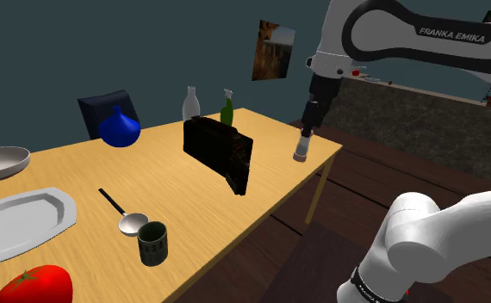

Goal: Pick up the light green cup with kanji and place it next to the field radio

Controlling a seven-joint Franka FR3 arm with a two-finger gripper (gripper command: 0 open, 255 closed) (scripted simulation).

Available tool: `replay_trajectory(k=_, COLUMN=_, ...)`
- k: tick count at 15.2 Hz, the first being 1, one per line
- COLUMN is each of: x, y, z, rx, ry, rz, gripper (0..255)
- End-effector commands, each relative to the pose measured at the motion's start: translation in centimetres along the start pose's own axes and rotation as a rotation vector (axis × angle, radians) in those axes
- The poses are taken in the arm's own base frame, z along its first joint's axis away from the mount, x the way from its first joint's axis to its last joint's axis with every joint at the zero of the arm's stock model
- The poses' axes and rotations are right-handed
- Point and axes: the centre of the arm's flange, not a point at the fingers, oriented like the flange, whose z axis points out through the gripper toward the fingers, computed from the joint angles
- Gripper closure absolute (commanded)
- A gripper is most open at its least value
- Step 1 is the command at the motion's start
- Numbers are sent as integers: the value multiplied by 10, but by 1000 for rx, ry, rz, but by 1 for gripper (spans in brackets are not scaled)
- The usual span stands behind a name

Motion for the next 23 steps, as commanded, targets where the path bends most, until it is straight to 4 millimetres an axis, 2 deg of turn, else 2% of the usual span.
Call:
replay_trajectory(k=1, x=0, y=0, z=0, rx=0, ry=0, rz=0, gripper=0)
replay_trajectory(k=12, x=77, y=-103, z=61, rx=33, ry=-5, rz=-92, gripper=0)
replay_trajectory(k=23, x=144, y=-214, z=119, rx=66, ry=-10, rz=-184, gripper=0)
